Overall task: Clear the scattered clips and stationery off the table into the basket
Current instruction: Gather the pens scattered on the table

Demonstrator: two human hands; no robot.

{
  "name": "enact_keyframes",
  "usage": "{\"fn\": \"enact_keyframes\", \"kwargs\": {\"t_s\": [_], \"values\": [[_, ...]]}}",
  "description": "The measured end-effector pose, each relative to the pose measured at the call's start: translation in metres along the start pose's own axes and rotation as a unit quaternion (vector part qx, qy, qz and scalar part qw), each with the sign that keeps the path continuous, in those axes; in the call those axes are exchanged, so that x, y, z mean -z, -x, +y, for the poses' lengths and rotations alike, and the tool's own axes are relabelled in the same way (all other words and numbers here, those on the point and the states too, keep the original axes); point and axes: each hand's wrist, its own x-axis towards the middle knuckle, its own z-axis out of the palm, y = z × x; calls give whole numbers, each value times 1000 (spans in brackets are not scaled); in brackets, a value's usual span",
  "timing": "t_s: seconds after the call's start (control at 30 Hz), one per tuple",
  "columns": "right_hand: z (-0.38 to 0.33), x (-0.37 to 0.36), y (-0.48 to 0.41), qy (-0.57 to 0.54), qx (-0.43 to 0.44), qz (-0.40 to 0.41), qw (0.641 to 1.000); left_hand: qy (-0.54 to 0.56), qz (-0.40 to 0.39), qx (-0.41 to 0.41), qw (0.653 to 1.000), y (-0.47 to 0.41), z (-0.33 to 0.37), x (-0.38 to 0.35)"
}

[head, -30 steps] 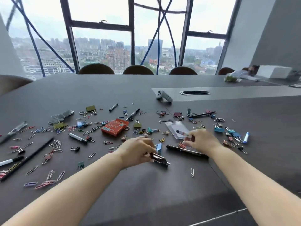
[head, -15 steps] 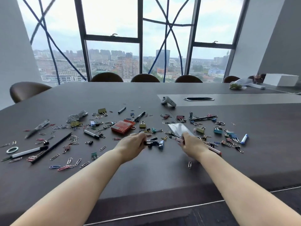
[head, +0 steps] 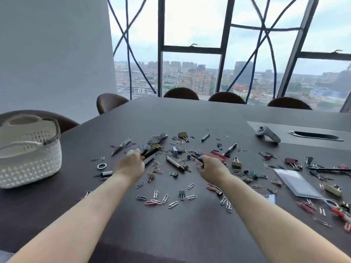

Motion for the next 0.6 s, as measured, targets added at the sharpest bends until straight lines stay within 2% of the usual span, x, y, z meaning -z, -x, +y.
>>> {"fn": "enact_keyframes", "kwargs": {"t_s": [0.07,0.17,0.37,0.6], "values": [[-25,-7,-17,5,21,-14,1000,-31,-20,25,999,-13,-19,4],[-52,-19,-47,19,22,-29,999,-62,-77,12,995,-23,-31,-1],[-70,-43,-77,51,-1,-49,998,-63,-116,3,991,-35,-35,-14],[-71,-47,-73,58,3,-32,998,-41,-109,-15,993,-32,-31,-14]]}}
